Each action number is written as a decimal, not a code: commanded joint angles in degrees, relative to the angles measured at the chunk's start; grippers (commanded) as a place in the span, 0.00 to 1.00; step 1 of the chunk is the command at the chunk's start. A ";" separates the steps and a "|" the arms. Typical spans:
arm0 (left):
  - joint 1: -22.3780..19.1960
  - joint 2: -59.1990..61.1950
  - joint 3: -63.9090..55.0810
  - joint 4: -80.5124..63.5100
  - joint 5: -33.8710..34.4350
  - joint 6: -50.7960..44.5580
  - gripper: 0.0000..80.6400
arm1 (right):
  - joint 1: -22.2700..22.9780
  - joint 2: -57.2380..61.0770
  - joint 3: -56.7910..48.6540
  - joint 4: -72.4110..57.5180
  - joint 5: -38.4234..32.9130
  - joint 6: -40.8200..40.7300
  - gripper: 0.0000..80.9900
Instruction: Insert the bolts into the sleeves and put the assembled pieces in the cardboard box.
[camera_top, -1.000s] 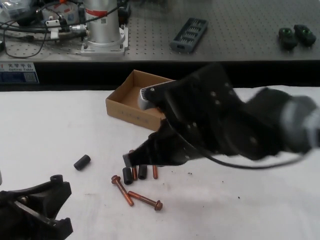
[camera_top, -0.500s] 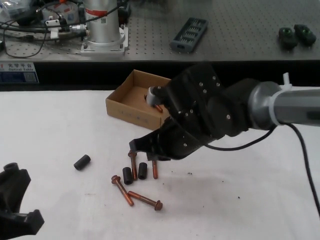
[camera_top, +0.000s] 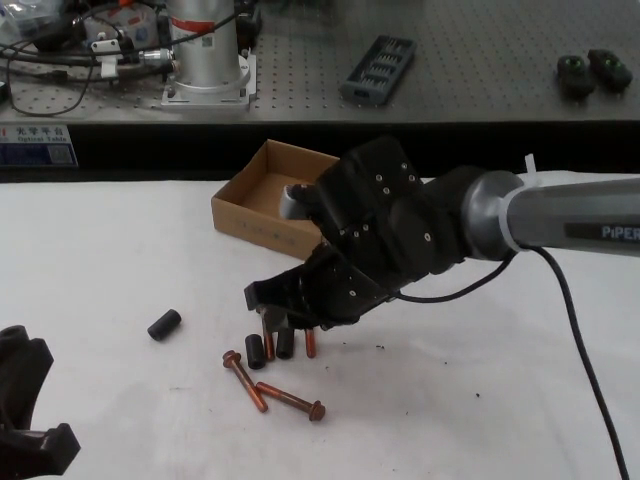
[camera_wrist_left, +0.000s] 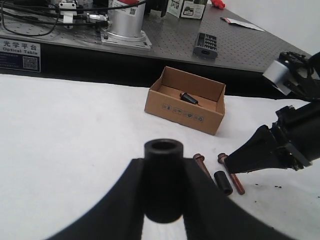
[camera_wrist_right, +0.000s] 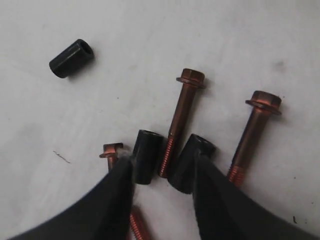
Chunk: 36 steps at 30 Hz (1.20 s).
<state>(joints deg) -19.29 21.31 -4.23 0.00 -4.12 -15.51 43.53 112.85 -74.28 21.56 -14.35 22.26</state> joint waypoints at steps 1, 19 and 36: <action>-0.26 -0.53 -0.16 -0.52 -0.79 0.44 0.01 | -0.05 -0.14 -0.79 -0.06 -0.83 0.01 0.30; -0.26 -0.52 -0.16 -0.33 -0.79 0.44 0.01 | -0.05 8.07 -10.91 13.68 1.27 0.84 0.27; -0.26 -0.52 -0.16 0.00 -0.69 0.44 0.01 | 0.28 14.52 -17.00 19.05 7.44 -0.30 0.37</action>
<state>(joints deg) -19.29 21.21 -4.23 0.00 -4.12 -15.51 43.87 125.48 -91.14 39.01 -7.34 22.97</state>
